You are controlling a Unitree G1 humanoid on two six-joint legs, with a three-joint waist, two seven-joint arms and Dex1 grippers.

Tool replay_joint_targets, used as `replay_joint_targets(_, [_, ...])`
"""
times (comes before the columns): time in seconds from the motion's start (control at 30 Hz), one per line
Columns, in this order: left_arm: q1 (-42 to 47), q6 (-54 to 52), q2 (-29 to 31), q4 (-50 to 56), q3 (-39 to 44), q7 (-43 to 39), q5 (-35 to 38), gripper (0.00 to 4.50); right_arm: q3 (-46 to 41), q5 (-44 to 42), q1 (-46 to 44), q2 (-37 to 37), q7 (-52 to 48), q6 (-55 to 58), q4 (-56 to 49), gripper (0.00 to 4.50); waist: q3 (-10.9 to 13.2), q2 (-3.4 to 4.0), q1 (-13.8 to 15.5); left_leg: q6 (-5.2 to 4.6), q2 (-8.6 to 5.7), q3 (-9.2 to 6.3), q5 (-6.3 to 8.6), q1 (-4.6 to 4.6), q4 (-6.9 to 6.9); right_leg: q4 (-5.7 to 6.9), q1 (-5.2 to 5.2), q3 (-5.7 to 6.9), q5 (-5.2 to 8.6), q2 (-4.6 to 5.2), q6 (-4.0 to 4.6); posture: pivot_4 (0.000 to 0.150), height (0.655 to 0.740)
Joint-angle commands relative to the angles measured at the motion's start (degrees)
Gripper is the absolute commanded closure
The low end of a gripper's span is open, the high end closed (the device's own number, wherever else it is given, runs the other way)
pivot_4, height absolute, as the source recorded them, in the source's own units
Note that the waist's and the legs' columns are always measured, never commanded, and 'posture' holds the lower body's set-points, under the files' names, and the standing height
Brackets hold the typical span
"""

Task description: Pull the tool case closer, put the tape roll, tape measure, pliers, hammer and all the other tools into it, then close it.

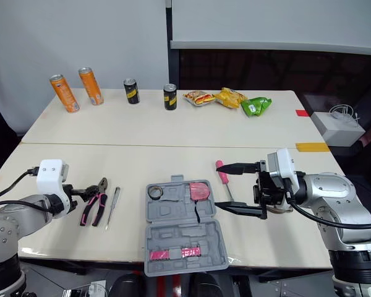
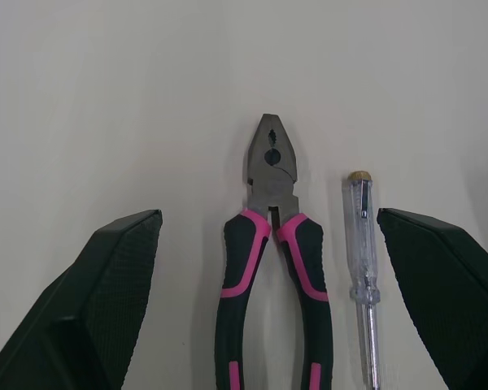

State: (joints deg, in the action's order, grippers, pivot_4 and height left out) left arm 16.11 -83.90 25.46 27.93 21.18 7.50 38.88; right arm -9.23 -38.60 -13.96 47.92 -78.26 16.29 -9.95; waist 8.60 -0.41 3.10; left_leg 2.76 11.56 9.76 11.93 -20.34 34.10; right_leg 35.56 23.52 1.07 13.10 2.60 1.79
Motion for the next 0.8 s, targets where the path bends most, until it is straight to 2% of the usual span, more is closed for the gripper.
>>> replay_joint_targets(0.03, [2.06,0.43,-0.69,-2.04,-1.39,0.31,-3.36,0.00,-1.08,-0.63,-0.21,0.15,0.51,0.18,-2.33,0.05,0.00,0.00,0.05,-0.02,0.00,-0.05,-0.02,0.01,0.00,-0.01,0.02,0.05,0.00,0.01,0.00,0.150,0.7400])
replay_joint_targets(0.3, [3.78,3.21,-3.41,-7.72,-5.65,-0.52,-10.17,0.00,-1.47,-0.75,0.62,0.27,0.98,0.15,-3.06,0.05,0.00,0.01,0.18,-0.17,-0.09,-0.43,-0.12,-0.39,0.01,-0.15,0.04,0.46,-0.02,0.17,0.03,0.150,0.7400])
replay_joint_targets(0.8, [4.00,5.48,-7.83,-11.70,-7.99,-2.39,-17.27,0.00,-2.40,-1.22,2.16,0.80,1.59,0.83,-4.52,0.05,0.00,0.01,0.38,-0.21,-0.14,-0.57,-0.14,-0.68,0.01,-0.27,0.08,0.64,-0.02,0.25,0.04,0.150,0.7400])
